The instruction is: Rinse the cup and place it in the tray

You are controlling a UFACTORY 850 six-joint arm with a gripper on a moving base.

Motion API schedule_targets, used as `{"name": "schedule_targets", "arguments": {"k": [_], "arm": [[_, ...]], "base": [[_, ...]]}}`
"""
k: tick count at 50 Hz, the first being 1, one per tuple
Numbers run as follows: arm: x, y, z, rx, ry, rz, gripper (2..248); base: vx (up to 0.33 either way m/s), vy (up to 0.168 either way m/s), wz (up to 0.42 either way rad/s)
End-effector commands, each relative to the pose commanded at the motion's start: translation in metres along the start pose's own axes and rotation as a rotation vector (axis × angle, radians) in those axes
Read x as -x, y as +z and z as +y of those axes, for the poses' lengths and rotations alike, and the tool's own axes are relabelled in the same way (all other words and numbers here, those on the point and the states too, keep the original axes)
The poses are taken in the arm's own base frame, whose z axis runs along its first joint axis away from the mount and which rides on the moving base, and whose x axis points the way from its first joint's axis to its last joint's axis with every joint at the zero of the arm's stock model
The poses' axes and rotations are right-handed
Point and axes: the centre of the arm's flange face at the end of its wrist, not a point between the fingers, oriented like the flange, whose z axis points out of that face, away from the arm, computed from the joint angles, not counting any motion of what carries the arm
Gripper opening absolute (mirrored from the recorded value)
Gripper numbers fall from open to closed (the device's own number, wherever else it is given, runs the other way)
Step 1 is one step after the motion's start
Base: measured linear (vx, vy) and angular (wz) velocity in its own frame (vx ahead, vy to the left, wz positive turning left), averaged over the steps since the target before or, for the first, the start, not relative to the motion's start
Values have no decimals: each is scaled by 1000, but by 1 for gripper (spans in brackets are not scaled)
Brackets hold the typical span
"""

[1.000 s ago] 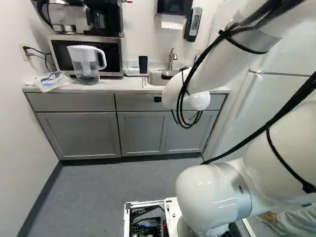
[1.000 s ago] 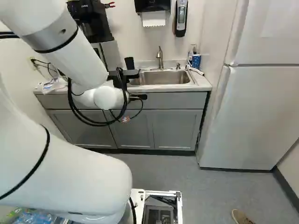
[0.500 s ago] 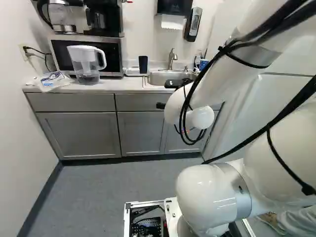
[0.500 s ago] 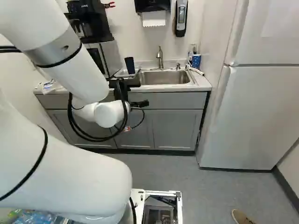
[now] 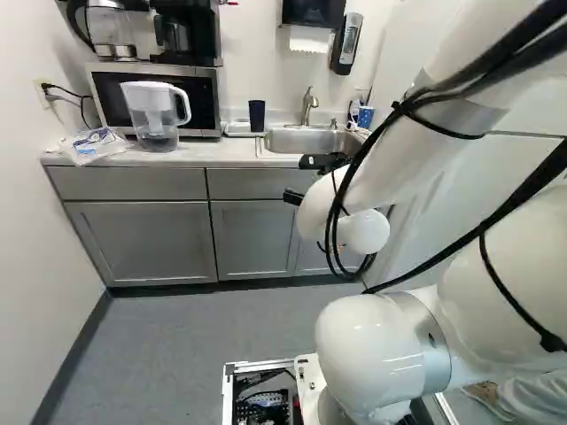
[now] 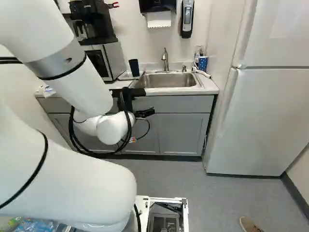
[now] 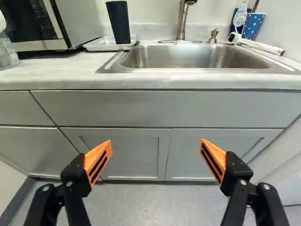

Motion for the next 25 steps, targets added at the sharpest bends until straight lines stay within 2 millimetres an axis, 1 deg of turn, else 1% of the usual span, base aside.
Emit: {"name": "schedule_targets", "arguments": {"k": [25], "arm": [[10, -7, 1, 5, 3, 20, 247]], "base": [[0, 0, 0]]}}
